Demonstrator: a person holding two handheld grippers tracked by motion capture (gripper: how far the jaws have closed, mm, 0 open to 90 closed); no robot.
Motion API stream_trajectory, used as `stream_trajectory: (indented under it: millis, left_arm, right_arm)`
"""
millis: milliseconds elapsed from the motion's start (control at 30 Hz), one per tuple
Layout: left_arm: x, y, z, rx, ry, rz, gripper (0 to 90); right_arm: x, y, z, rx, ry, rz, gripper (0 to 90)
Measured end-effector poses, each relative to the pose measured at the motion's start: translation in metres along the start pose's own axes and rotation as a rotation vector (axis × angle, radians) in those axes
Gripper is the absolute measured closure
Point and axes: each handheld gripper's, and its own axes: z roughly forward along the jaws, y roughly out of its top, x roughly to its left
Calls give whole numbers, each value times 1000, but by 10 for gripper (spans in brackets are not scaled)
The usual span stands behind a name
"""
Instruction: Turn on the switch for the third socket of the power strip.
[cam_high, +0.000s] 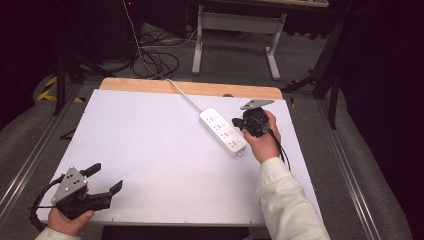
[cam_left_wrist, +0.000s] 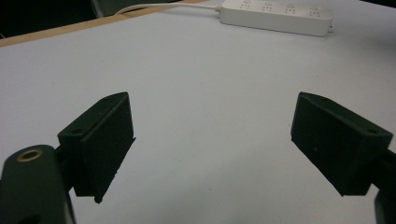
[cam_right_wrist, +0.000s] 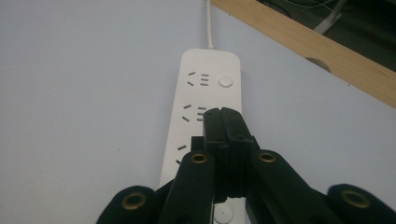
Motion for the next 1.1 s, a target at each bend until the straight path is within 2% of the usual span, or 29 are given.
stream_trajectory:
  millis: [267, 667, 1100]
  left_arm:
    - [0, 0, 0, 2, 4, -4, 134]
    - [0, 0, 0, 4, 5, -9, 130]
    - [0, 0, 0, 5, 10, -9, 130]
  right_arm:
    - [-7, -5, 20, 33, -9, 35, 900]
    - [-10, -11, 40, 76, -17, 61, 900]
    - [-7, -15, 53, 127, -25, 52, 900]
